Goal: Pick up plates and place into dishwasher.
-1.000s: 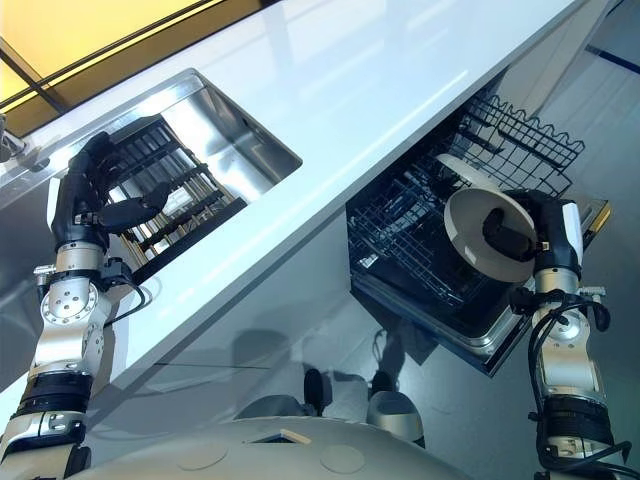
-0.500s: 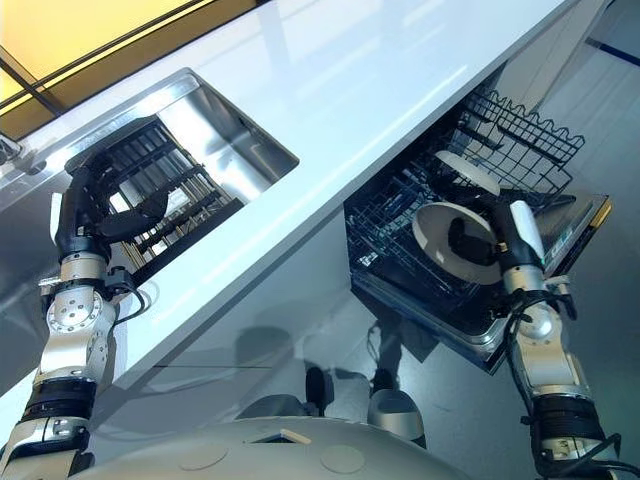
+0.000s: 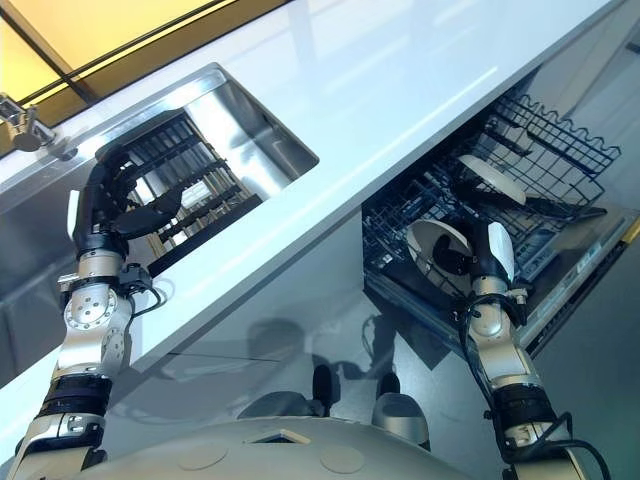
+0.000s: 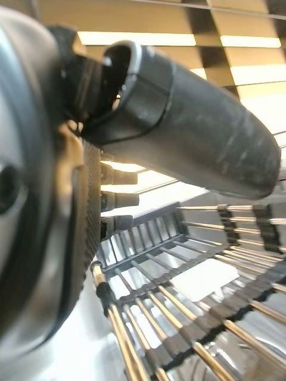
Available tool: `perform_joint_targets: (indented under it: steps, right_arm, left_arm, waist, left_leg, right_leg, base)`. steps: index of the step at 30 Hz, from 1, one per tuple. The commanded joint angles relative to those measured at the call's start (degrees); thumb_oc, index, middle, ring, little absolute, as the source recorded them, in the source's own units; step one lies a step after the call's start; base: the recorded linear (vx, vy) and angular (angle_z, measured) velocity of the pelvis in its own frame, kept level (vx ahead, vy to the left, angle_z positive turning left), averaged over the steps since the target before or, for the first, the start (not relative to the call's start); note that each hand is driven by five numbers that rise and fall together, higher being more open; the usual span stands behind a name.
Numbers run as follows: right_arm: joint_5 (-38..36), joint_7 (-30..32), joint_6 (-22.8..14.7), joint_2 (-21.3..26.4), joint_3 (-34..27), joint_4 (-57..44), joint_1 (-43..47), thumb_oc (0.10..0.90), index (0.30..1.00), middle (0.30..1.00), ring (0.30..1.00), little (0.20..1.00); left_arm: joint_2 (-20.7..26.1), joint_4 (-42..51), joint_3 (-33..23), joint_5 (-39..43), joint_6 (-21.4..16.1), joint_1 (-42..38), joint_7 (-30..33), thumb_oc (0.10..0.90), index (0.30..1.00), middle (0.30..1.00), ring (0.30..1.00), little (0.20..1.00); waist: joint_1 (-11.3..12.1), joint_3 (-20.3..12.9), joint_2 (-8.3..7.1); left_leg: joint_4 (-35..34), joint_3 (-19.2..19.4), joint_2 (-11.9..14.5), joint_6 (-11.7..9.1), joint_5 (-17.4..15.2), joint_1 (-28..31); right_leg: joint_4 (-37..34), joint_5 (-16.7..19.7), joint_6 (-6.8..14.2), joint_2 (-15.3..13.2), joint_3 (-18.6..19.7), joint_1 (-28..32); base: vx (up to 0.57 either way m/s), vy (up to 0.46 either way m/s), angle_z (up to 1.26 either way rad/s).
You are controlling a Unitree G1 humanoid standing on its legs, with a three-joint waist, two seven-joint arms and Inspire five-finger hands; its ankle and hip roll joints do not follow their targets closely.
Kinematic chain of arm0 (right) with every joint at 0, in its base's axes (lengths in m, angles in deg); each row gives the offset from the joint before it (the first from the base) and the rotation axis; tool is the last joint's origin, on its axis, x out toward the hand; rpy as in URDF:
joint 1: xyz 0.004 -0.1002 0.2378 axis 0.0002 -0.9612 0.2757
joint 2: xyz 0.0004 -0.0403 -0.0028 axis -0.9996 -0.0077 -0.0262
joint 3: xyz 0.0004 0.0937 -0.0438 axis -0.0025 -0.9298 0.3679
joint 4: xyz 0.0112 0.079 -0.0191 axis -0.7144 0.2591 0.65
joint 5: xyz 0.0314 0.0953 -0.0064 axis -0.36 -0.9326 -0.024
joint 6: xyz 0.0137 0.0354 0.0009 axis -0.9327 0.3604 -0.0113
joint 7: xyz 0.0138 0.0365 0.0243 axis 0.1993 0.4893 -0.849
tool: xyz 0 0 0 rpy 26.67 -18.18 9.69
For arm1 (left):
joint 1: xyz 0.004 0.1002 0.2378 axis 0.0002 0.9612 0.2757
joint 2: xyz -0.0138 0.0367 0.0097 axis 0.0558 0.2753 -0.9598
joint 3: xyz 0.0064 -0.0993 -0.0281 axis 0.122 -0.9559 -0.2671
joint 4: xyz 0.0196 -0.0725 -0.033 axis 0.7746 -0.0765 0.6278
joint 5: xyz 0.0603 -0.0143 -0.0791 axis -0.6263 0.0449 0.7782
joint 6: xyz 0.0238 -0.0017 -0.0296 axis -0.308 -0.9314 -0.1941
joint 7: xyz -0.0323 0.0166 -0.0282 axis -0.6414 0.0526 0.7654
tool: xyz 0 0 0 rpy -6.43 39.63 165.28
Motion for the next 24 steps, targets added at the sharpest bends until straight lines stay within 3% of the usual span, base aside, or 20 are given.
perform_joint_targets:
  steps: [1,5,13,19,24]
  right_arm:
    - [-4.54,3.31,-0.98,0.74,2.52,0.35,5.58,0.800,0.900,0.900,0.900,0.900]
    - [-6.82,6.50,-2.50,-0.06,2.44,1.83,7.42,0.800,0.900,0.900,0.900,0.900]
    - [-6.37,16.25,-18.19,-2.87,-2.33,-5.77,7.12,0.800,0.900,0.900,0.900,0.900]
    - [-11.69,16.00,-27.82,-3.87,-8.21,-10.69,4.53,0.800,0.900,0.900,0.900,0.900]
    - [-18.71,14.64,-31.45,-4.99,-11.57,-12.36,3.11,0.800,0.900,0.900,0.900,0.900]
  left_arm:
    - [1.75,3.82,1.65,-2.01,-5.43,-2.91,-0.73,0.800,0.900,0.900,0.900,0.900]
    - [1.82,4.10,2.90,-1.71,-4.42,-3.38,-1.47,0.800,0.900,0.900,0.900,0.900]
    - [-0.49,3.70,3.28,-0.66,-4.36,-1.86,-2.89,0.800,0.900,0.900,0.900,0.900]
    - [-0.91,3.35,1.98,0.36,-4.20,-0.67,-4.28,0.800,0.900,0.900,0.900,0.900]
    - [-0.89,3.17,1.31,0.46,-4.31,-0.14,-4.89,0.800,0.900,0.900,0.900,0.900]
  waist:
    - [2.39,-2.81,0.61]
    - [2.78,-2.75,0.95]
    - [2.13,-2.75,1.61]
    - [0.89,-3.19,1.31]
    - [0.11,-3.08,0.93]
  left_leg:
    - [0.49,0.97,-0.22,-1.95,-5.89,0.54]
    - [0.49,0.74,-0.44,-1.74,-5.96,0.69]
    - [0.32,1.39,-0.81,-0.88,-6.51,1.27]
    - [0.10,2.71,-0.85,-0.50,-7.18,1.61]
    - [0.10,3.62,-0.71,-0.28,-7.53,1.85]
  right_leg:
    - [8.75,-8.59,0.10,1.71,-0.57,-3.97]
    - [8.92,-8.44,0.16,1.51,-0.68,-3.95]
    - [8.92,-8.24,0.57,1.24,-0.04,-3.98]
    - [7.85,-7.88,1.11,1.29,0.64,-3.83]
    - [7.68,-7.81,1.30,1.44,1.11,-3.91]
  base:
    - [0.01,0.028,0.08]
    - [0.01,0.028,0.08]
    - [0.00,0.024,0.05]
    - [0.00,0.000,-0.02]
    - [0.00,-0.008,-0.12]
